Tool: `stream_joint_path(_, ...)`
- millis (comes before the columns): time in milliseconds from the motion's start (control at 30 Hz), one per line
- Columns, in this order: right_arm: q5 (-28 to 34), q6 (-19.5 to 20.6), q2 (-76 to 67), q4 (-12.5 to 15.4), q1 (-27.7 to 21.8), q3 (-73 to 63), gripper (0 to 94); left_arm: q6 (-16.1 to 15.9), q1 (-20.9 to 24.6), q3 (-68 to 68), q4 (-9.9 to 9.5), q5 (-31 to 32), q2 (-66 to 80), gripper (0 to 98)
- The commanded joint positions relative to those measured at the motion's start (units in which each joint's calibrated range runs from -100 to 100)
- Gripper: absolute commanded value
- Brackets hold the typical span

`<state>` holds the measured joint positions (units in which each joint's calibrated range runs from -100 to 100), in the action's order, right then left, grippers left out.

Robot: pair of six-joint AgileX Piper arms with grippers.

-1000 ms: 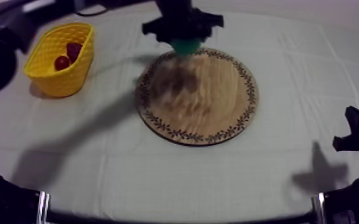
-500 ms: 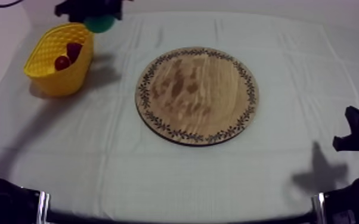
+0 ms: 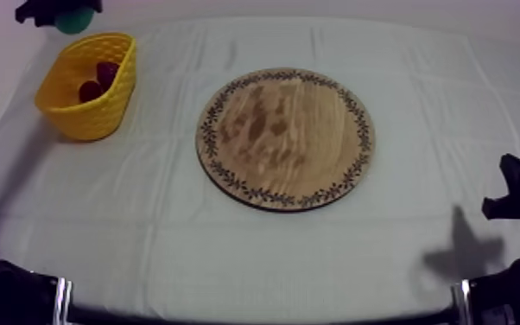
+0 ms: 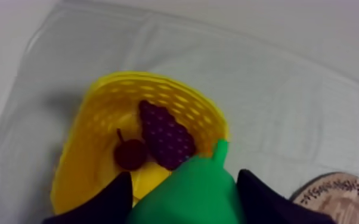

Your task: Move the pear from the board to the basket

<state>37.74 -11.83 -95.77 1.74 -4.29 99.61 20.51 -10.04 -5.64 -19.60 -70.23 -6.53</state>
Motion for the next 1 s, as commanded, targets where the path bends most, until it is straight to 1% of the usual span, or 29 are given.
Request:
stream_joint_path(0, 0.0, 0.01, 0.01, -0.01, 0.01, 0.05, 0.5, 0.21, 1.31, -0.89, -0.4, 1.5, -0.83, 56.7)
stream_joint_path(167, 0.0, 0.02, 0.01, -0.01, 0.01, 0.05, 0.5, 0.12, 3.3, -3.59, -0.77, 4.26, -3.63, 56.2)
stream_joint_path(333, 0.0, 0.03, 0.01, -0.01, 0.01, 0.05, 0.5, -0.69, 4.77, -5.69, -0.41, 6.82, -6.19, 56.4)
stream_joint_path(667, 0.0, 0.03, 0.01, -0.01, 0.0, 0.05, 0.5, -1.54, 5.9, -6.36, 0.92, 8.44, -10.26, 57.5)
stream_joint_path(967, 0.0, 0.03, 0.01, -0.01, 0.01, 0.05, 0.5, -1.79, 5.95, -6.38, 1.15, 8.74, -11.06, 57.8)
